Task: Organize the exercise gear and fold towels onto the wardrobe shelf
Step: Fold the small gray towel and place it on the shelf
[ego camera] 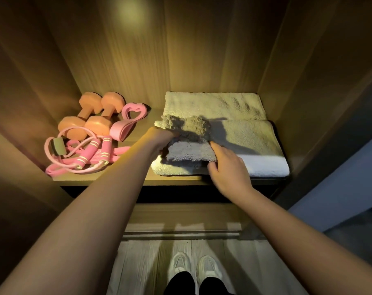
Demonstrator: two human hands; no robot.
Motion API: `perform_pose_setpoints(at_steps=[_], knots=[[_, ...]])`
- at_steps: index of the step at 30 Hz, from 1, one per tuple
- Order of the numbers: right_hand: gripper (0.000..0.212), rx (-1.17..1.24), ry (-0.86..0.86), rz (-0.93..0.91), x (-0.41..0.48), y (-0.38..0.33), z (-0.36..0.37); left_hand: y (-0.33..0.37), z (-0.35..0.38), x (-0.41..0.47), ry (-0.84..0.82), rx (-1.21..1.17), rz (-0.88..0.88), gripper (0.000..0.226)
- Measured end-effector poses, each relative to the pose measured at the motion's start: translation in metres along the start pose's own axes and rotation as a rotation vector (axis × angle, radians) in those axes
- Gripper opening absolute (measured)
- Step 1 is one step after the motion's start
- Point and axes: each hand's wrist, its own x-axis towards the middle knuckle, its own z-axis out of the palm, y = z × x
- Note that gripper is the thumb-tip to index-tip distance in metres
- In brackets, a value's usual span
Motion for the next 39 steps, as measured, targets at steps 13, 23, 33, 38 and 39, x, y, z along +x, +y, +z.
perform_pose_setpoints(at_steps=[13,23,33,38,39], knots=[[0.063,0.53,0.047,-0.165,-0.123,-0.002,-0.079,-0.047,-0.014,-0.178,-0.168,0.408,0.762,0.02],[0.029,0.559,-0.052,-0.2,-0.224,-0.021,-0.085,-0.096,-0.007,-0.271,-0.233,0.433,0.809,0.05],[0.018,0.369,-0.037,-0.262,-0.249,-0.021,-0.102,-0.109,-0.023,-0.298,-0.121,0.456,0.968,0.032],[0.015,0.413,0.077,-0.358,-0.257,-0.027,-0.105,-0.12,-0.022,-0.305,-0.069,0.295,0.964,0.048],[0.013,0.421,0.083,-0.361,-0.259,-0.027,-0.105,-0.122,-0.022,-0.305,-0.055,0.261,0.965,0.049]])
